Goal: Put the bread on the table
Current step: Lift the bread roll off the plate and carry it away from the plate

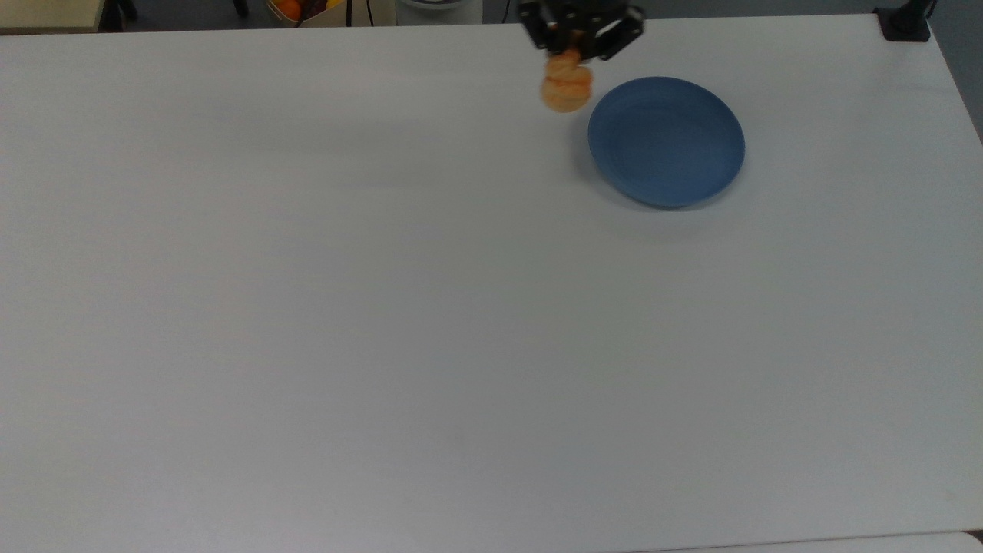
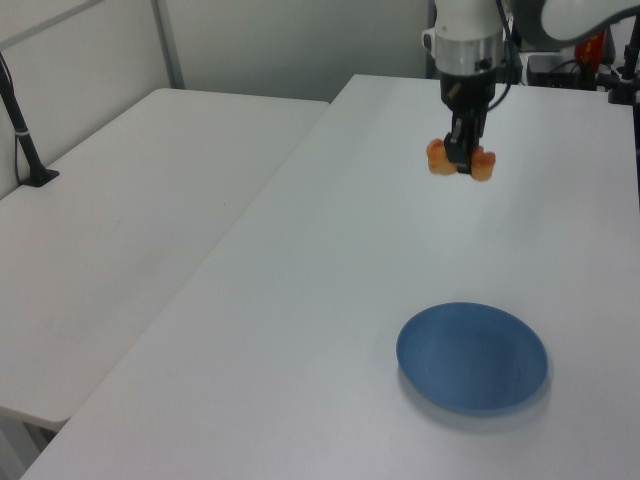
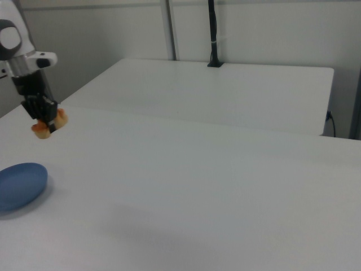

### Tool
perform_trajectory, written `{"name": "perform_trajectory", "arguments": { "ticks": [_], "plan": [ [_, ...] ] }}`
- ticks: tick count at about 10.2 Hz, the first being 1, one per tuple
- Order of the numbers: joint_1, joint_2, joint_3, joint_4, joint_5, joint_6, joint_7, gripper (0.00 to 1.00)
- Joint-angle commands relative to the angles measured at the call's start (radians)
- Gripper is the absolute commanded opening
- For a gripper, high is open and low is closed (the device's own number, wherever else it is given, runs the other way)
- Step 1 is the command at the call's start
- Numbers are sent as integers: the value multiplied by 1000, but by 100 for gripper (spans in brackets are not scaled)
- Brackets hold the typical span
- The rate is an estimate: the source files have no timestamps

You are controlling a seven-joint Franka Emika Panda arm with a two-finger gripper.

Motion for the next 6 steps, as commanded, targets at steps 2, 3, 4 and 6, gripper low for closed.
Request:
{"name": "perform_trajectory", "arguments": {
  "ticks": [2,3,4,6],
  "plan": [
    [1,-32,-297,-5,52,-25,-343,0],
    [-10,-32,-398,-5,52,-17,-441,0],
    [-31,-32,-493,-8,53,-11,-547,0],
    [-67,-26,-624,-43,64,87,-675,0]
  ]
}}
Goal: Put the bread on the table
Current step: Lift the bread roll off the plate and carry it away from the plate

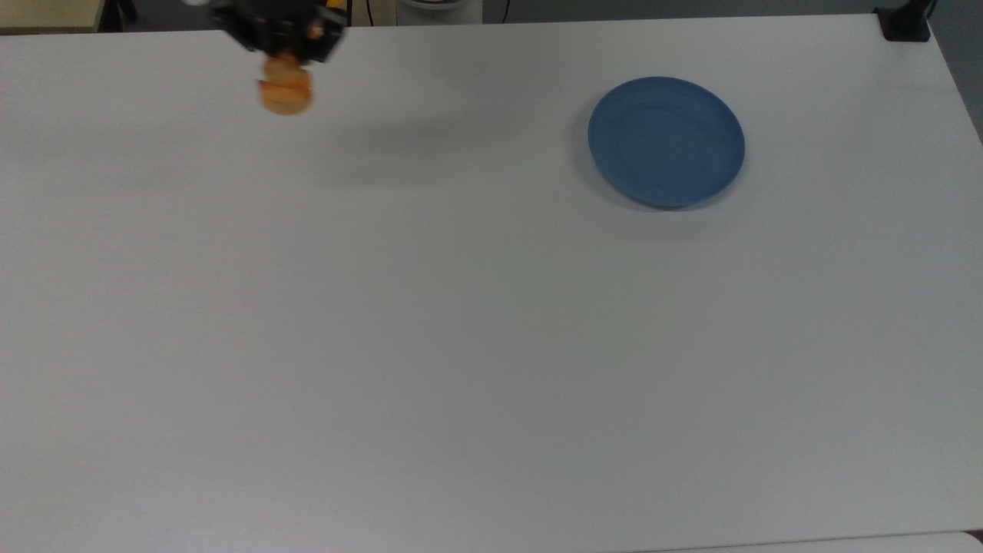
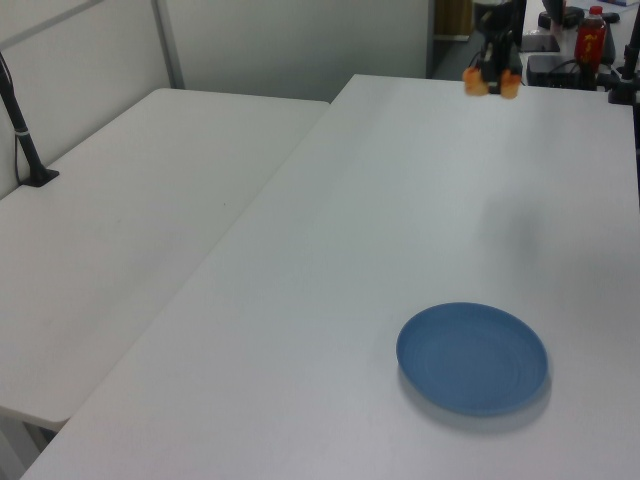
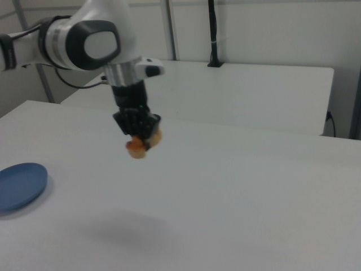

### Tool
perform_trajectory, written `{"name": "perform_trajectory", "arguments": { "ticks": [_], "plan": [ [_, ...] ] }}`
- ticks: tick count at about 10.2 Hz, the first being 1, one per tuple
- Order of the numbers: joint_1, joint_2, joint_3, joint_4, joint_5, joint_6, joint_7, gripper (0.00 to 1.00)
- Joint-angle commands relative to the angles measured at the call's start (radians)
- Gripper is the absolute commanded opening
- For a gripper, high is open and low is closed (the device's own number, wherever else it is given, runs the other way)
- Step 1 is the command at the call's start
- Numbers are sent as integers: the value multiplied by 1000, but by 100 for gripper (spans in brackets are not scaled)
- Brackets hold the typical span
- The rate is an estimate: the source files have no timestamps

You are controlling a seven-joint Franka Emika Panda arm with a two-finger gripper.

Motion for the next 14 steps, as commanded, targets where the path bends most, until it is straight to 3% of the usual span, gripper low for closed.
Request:
{"name": "perform_trajectory", "arguments": {
  "ticks": [1,2,5,9,12,14],
  "plan": [
    [-38,-3,-160,-62,67,134,-185,0],
    [-57,23,-222,-80,93,189,-277,0],
    [-145,102,-271,-112,140,312,-434,0],
    [-206,241,-271,-154,145,502,-460,0],
    [-213,332,-271,-180,150,611,-473,0],
    [-219,341,-270,-180,186,624,-502,0]
  ]
}}
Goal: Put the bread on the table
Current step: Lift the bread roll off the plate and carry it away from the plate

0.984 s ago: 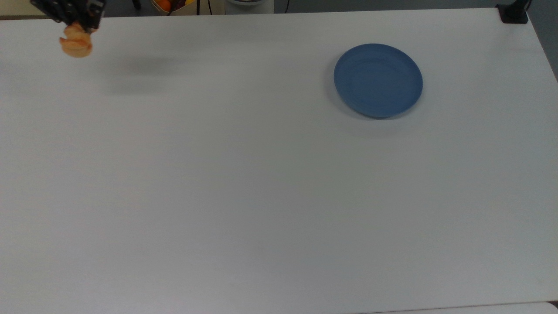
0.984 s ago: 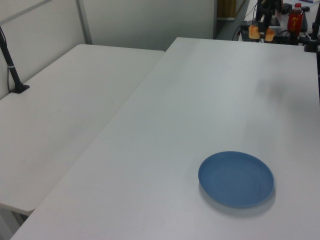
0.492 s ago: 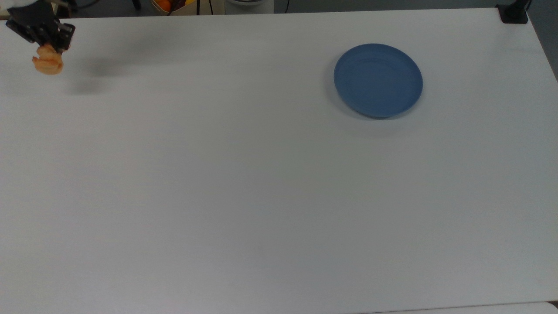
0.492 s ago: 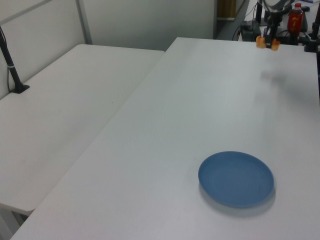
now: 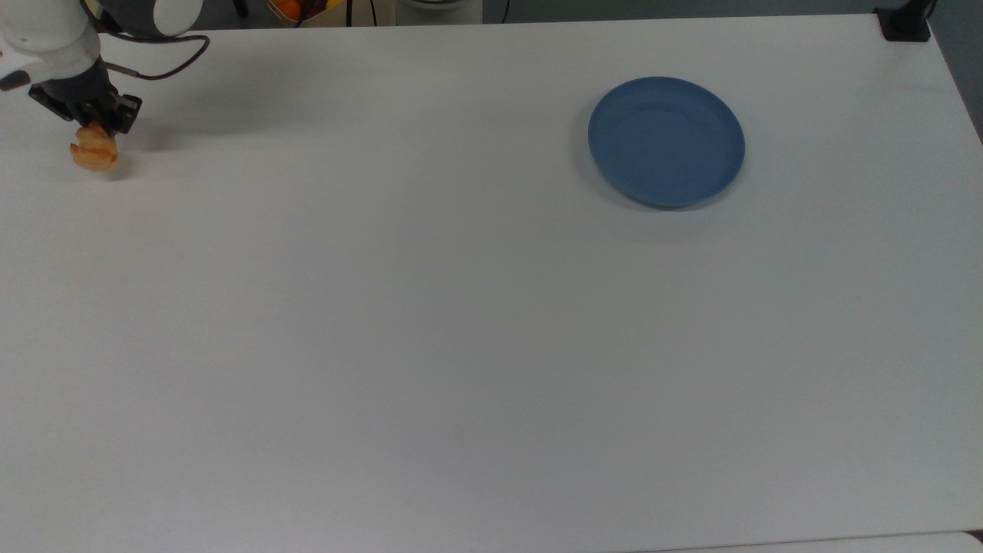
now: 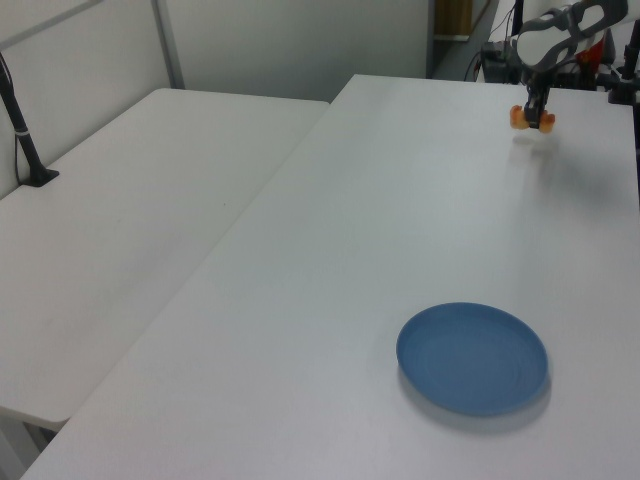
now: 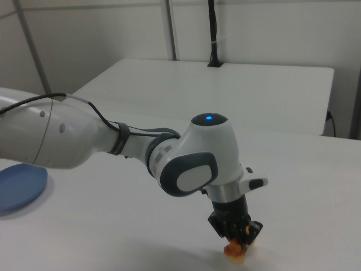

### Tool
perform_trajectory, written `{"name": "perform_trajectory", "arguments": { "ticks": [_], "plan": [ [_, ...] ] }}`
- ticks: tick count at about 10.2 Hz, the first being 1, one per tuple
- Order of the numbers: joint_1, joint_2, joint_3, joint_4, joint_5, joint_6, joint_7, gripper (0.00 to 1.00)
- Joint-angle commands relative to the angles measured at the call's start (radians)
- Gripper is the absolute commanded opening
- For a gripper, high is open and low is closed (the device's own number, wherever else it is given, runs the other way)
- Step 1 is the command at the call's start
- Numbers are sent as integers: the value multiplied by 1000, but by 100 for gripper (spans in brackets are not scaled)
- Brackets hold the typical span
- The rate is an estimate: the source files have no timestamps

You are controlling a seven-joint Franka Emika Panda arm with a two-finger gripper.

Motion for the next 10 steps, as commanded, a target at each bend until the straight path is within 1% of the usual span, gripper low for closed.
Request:
{"name": "perform_trajectory", "arguments": {
  "ticks": [1,2,3,4,5,6,7,8,9,10],
  "plan": [
    [-1,6,-6,-8,82,30,-66,0],
    [2,20,-1,-5,105,40,-66,3],
    [3,26,3,-5,108,45,-64,4],
    [5,29,5,-5,108,45,-61,7],
    [3,30,5,-7,108,45,-64,14],
    [-1,30,3,-7,108,43,-66,31],
    [-1,30,3,-7,108,43,-66,51],
    [-1,30,3,-7,108,45,-64,68],
    [-1,34,3,-7,108,43,-63,80],
    [-1,39,3,-7,108,43,-58,89]
  ]
}}
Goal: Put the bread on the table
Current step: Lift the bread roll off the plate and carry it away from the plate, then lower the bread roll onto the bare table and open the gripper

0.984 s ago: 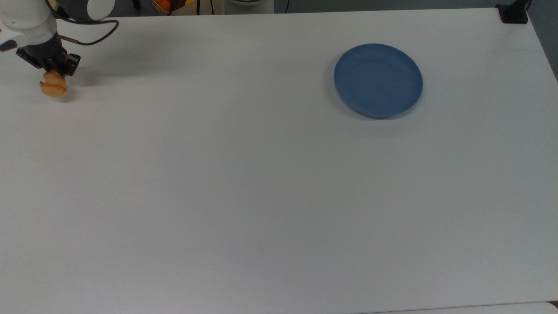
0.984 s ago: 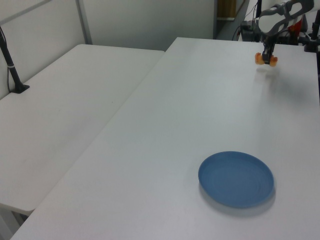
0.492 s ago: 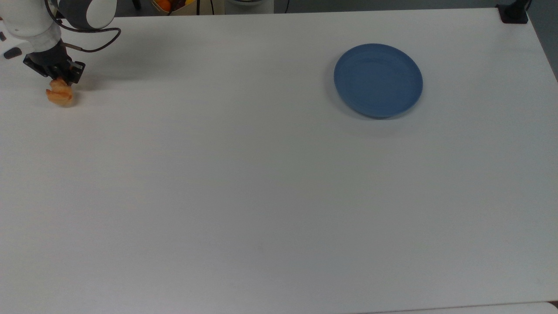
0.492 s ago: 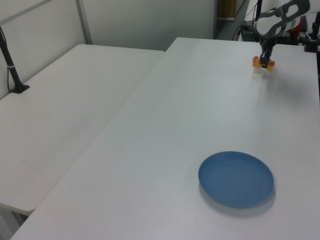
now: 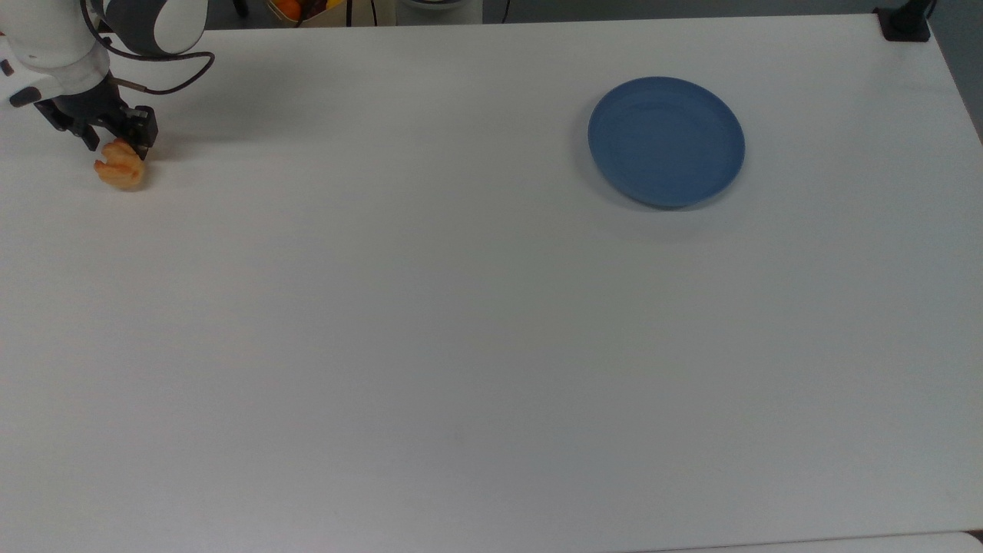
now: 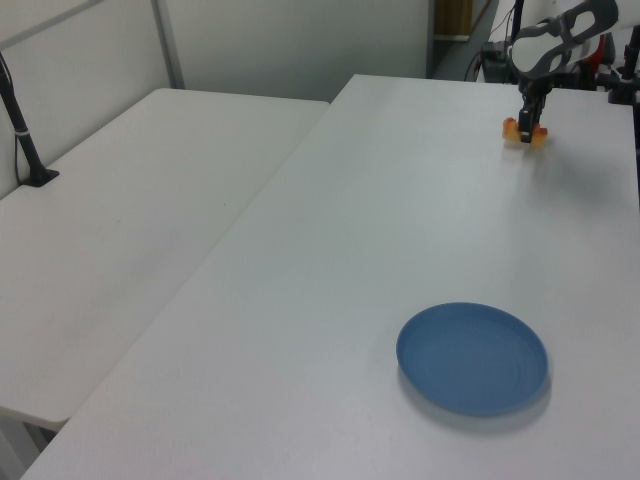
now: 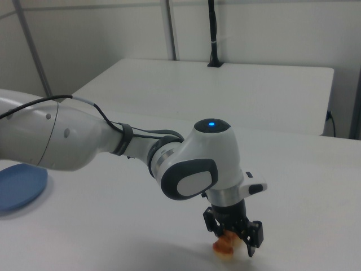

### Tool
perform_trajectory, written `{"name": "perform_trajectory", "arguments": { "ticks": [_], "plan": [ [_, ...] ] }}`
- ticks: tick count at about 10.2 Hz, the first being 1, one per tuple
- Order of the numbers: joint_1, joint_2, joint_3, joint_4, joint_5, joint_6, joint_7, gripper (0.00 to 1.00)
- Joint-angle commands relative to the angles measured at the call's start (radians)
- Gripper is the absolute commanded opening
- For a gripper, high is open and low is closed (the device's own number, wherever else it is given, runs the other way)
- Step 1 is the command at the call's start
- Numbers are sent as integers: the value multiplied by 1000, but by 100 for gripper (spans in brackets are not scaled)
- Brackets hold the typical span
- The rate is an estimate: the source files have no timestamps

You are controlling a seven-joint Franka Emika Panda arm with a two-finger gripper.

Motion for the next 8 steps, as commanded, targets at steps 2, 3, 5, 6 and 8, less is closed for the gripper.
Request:
{"name": "perform_trajectory", "arguments": {
  "ticks": [2,3,5,6,8],
  "plan": [
    [0,8,-2,-9,24,29,-26,91],
    [-2,8,-4,-9,24,31,-27,91],
    [-2,8,-4,-9,24,31,-27,90],
    [-2,8,-4,-9,24,31,-26,90],
    [1,5,-4,-4,24,26,-15,91]
  ]
}}
